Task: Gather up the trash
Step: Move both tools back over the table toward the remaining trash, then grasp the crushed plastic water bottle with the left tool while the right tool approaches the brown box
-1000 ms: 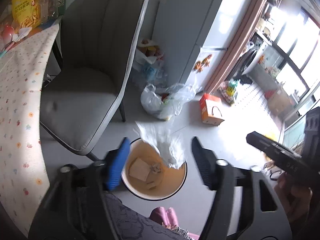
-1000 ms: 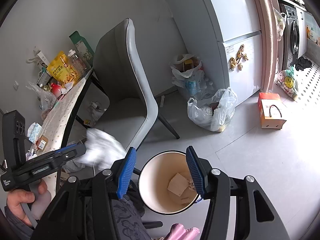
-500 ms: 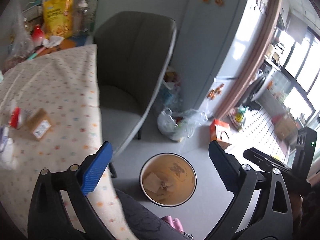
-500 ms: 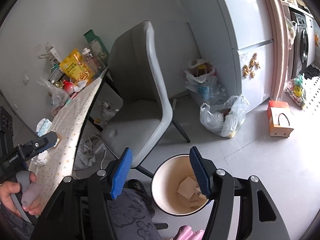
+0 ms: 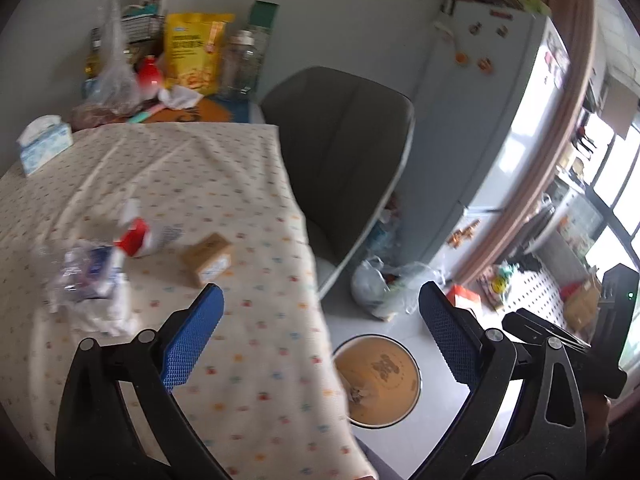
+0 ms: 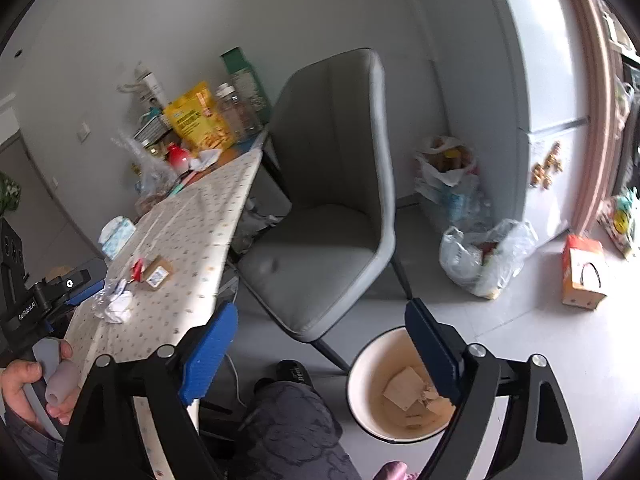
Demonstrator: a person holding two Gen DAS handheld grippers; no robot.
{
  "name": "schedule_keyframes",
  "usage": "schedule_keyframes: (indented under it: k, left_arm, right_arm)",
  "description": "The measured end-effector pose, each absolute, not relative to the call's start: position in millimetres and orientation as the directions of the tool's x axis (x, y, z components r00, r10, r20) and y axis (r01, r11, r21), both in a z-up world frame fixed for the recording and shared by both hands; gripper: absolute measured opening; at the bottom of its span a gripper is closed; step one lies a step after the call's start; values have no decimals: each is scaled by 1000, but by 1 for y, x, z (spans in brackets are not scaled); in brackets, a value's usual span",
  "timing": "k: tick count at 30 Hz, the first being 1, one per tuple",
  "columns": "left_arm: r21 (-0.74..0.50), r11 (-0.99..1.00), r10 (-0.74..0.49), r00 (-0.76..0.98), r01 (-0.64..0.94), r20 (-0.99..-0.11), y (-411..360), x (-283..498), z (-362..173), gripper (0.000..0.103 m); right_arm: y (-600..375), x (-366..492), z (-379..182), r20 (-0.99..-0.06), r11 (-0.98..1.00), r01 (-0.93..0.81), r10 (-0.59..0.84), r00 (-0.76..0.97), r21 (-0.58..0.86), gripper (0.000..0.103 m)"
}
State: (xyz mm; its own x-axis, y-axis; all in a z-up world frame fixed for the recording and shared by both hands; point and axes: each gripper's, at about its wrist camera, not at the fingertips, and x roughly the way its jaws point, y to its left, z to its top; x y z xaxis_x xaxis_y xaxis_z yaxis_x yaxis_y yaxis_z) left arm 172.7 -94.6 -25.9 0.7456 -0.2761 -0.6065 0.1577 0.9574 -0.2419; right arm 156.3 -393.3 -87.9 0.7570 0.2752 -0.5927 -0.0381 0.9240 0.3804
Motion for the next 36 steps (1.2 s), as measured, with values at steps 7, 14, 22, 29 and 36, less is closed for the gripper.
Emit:
schedule_keyframes:
  k: [7, 14, 22, 29, 36]
  left_arm:
    - [-267, 961, -220, 781, 70, -585, -39, 163, -24, 97]
    - [-308, 951, -181, 797, -7, -576, 15, 157, -32, 97]
    - [-356, 928, -130, 794, -114, -593, 66, 160, -48, 97]
    - [-407, 889, -99, 780, -209, -618, 101, 176, -64, 97]
    - [-427, 872, -108, 757, -239, -644, 107, 195, -81, 97]
  right_arm:
    - [-345, 169, -72, -587, 928, -114, 316, 746, 354, 87]
    - [-300, 179, -65, -597, 927, -176, 350, 722, 331, 87]
    - [-257, 188, -68, -614, 921, -231, 383, 690, 314, 87]
    - [-237, 200, -75, -627, 910, -261, 411, 662, 321, 87]
    - [-222, 215, -75, -626, 897, -288, 441, 643, 336, 87]
